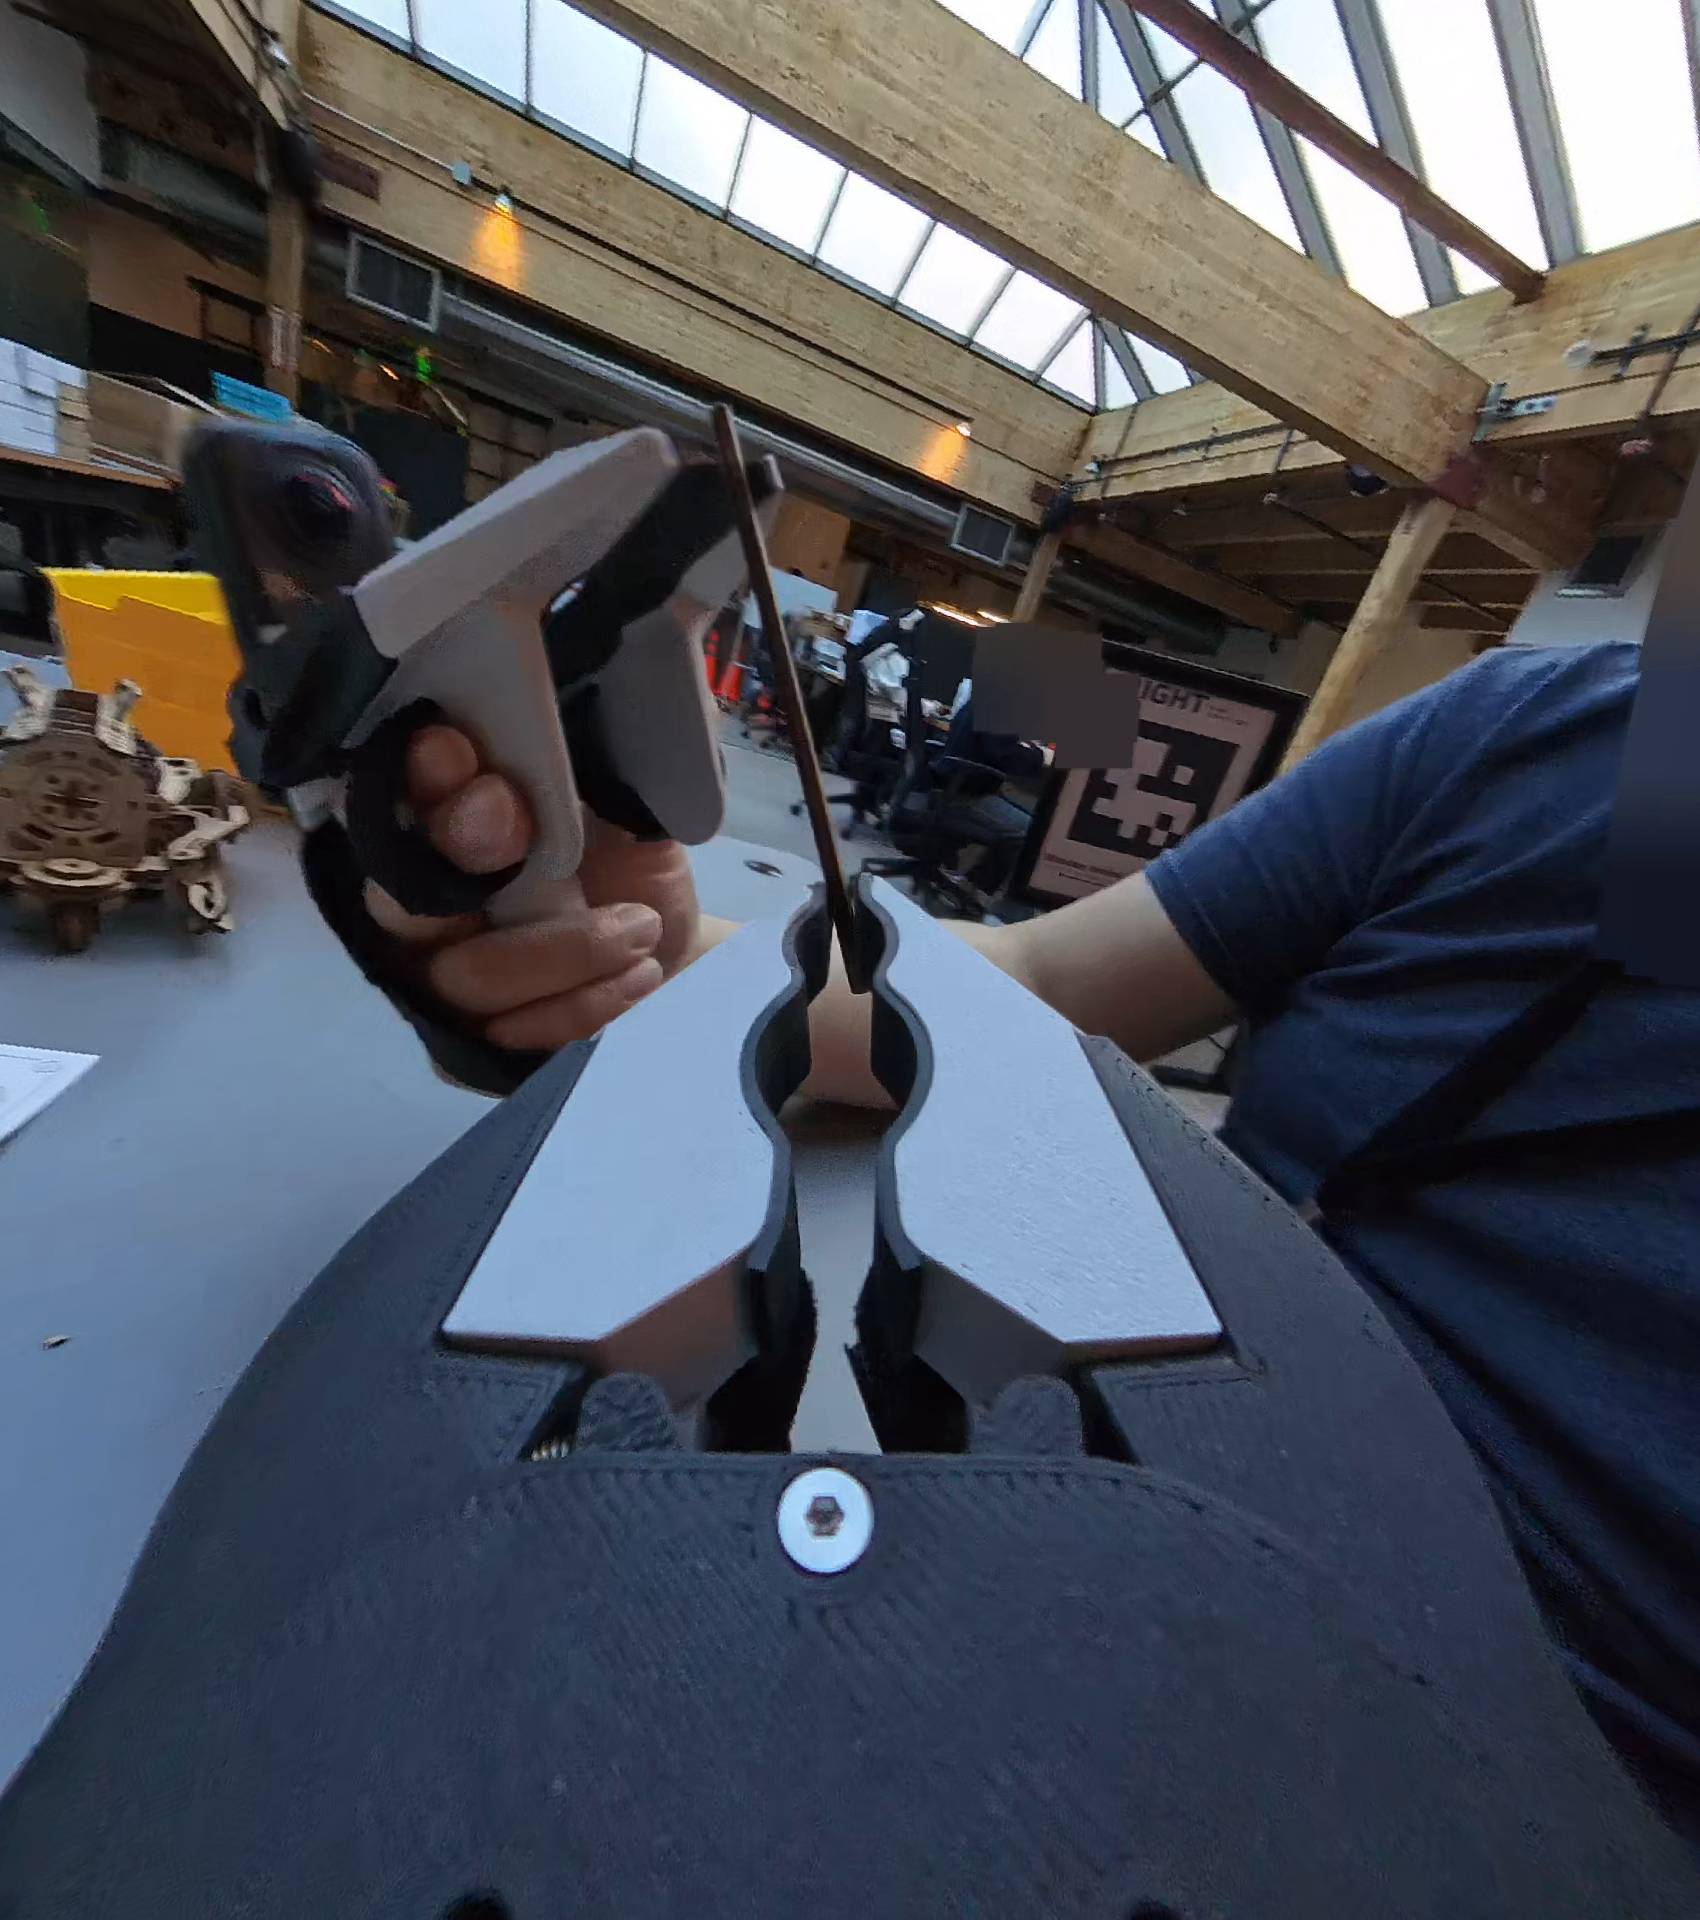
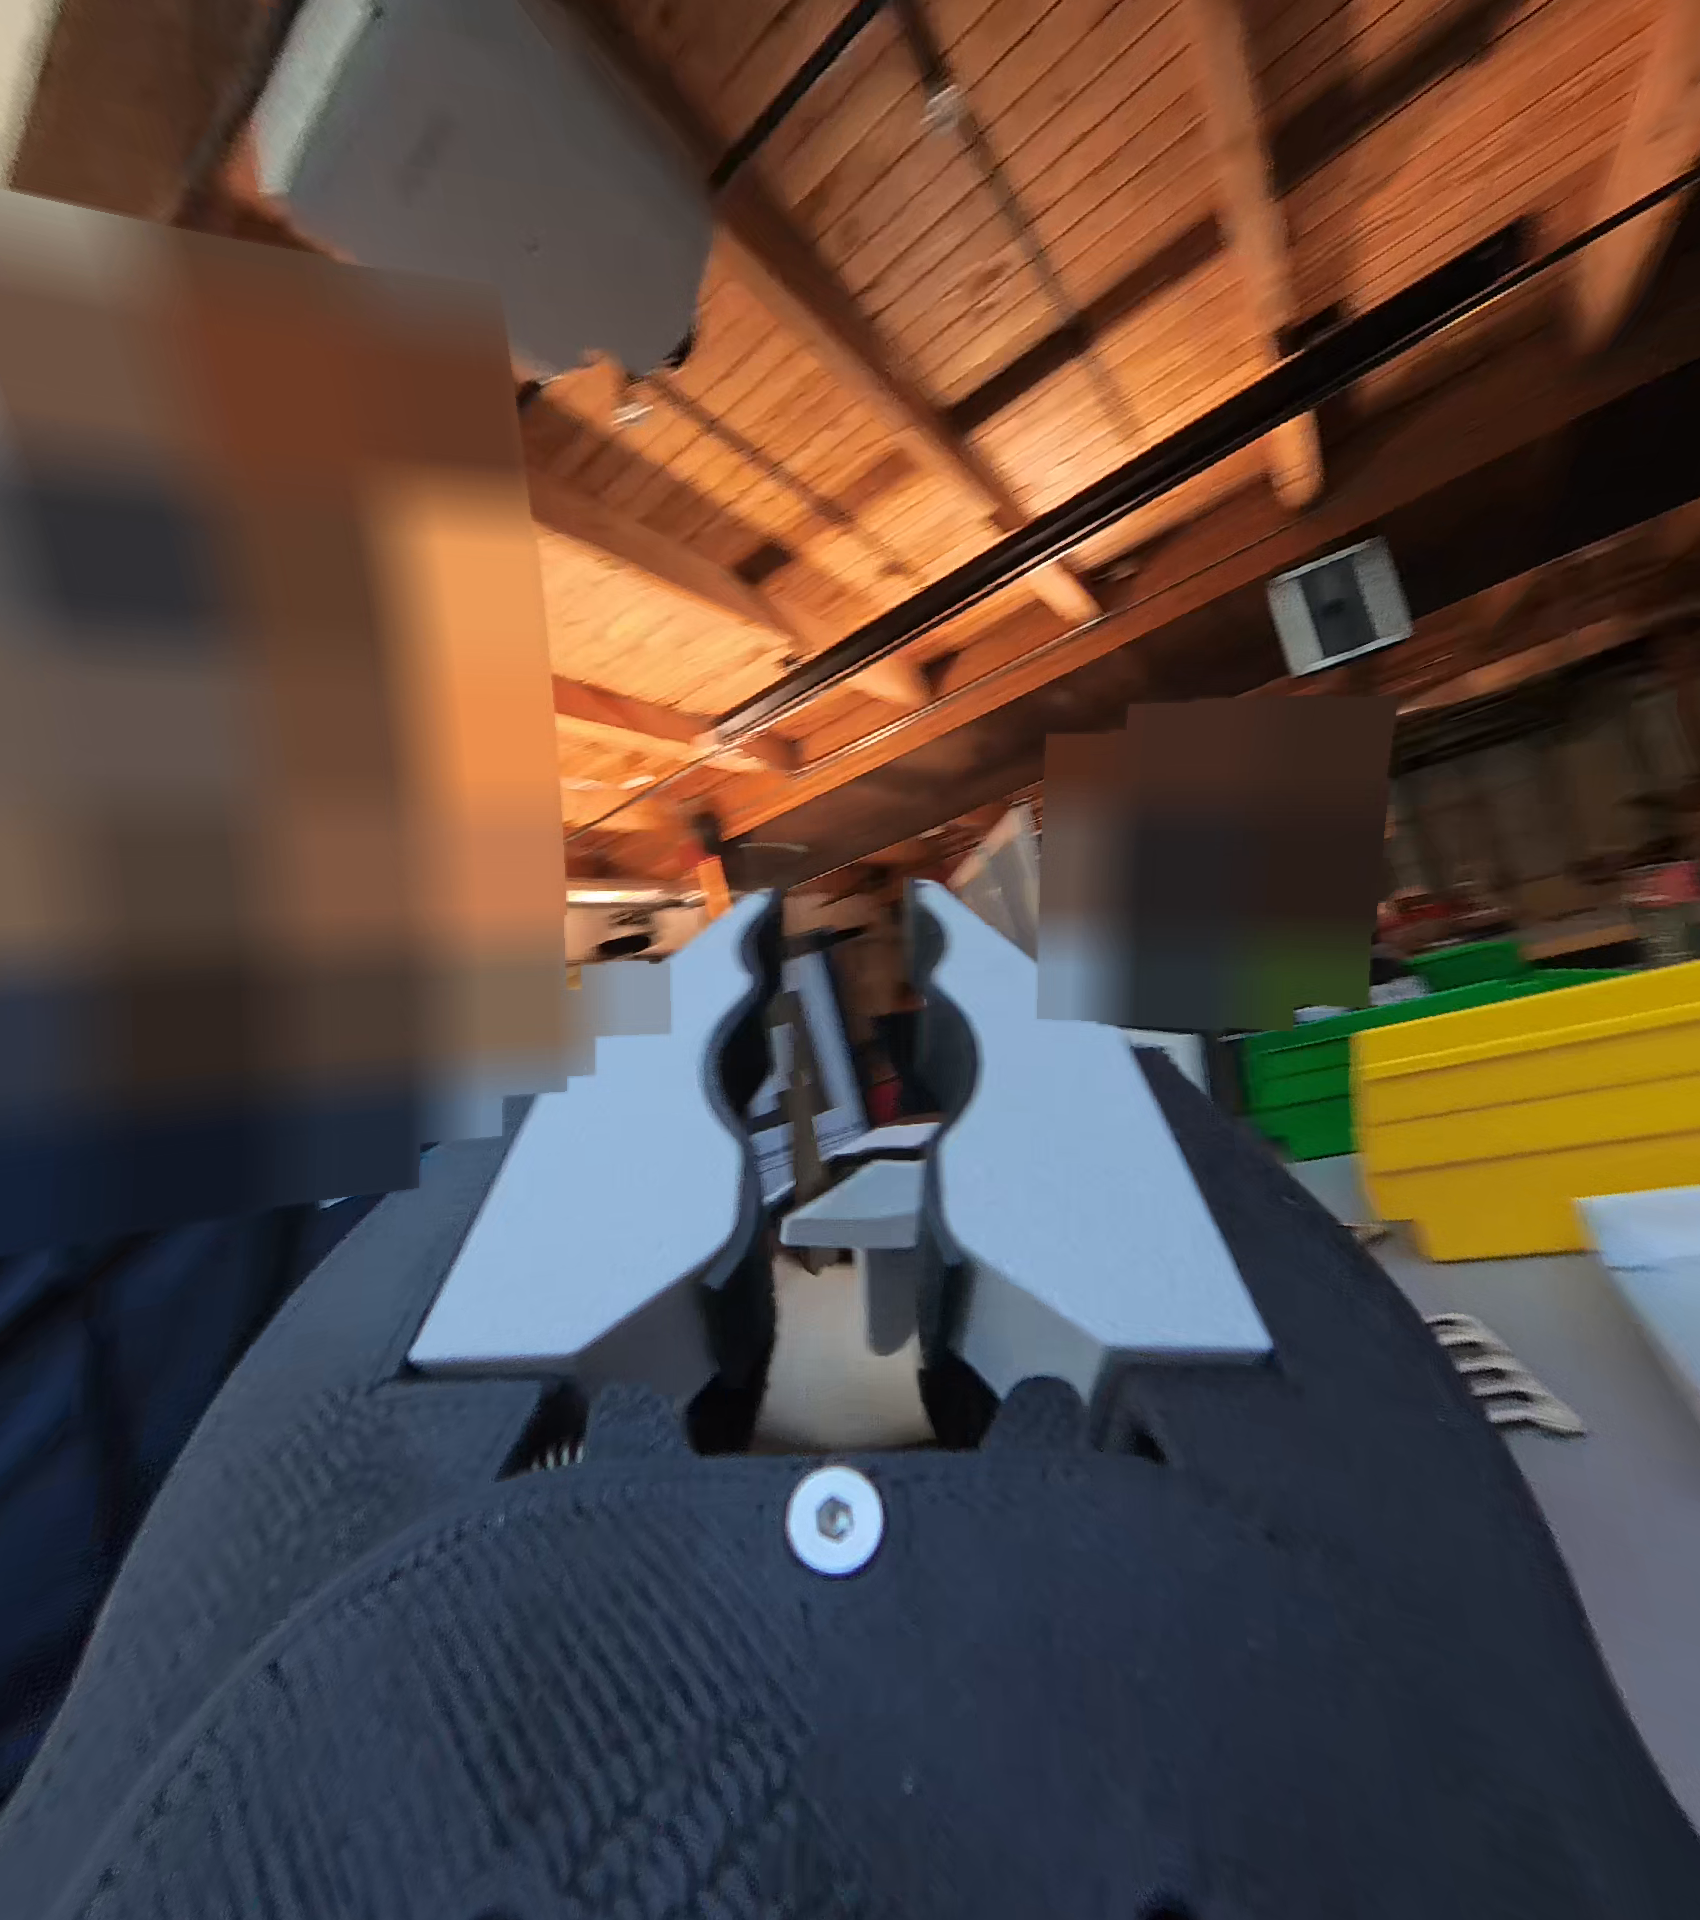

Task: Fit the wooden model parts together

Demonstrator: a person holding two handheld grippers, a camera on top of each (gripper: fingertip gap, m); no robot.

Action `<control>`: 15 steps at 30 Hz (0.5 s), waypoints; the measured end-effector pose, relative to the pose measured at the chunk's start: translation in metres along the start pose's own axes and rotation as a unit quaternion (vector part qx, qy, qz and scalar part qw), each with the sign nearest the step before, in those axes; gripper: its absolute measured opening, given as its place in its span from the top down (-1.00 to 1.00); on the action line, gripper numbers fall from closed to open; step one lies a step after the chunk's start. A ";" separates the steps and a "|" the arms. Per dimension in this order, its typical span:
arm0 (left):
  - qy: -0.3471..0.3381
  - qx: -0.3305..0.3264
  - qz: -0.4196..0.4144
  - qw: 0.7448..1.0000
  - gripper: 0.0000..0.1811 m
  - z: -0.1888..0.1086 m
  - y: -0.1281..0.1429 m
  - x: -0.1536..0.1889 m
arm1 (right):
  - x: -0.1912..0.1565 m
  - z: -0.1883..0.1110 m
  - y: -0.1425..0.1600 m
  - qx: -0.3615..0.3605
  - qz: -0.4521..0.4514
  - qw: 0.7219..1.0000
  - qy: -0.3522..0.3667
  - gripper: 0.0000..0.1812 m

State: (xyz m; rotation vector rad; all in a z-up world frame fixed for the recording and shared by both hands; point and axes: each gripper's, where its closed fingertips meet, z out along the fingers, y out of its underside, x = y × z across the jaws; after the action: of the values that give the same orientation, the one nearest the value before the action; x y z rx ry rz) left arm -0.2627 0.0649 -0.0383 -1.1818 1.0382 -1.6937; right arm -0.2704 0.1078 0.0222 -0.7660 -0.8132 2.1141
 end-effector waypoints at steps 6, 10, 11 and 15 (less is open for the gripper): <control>-0.211 0.204 0.111 0.950 1.00 -0.077 -0.079 -0.034 | 0.039 -0.009 -0.014 0.000 -0.129 0.972 0.196 0.75; -0.255 0.249 0.155 0.921 1.00 -0.108 -0.098 -0.030 | 0.061 0.037 0.002 -0.123 -0.174 0.949 0.233 0.78; -0.251 0.252 0.156 0.922 1.00 -0.109 -0.098 -0.029 | 0.065 0.052 0.002 -0.140 -0.179 0.945 0.235 0.78; -0.231 0.233 0.173 0.929 1.00 -0.102 -0.094 -0.023 | 0.083 0.088 0.015 -0.230 -0.184 0.925 0.241 0.78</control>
State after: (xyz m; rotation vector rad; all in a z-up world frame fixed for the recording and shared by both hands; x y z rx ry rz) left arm -0.3692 0.1359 0.0195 -0.9475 0.4764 -1.2071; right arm -0.3861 0.1390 0.0450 -1.2090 -1.0854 1.3280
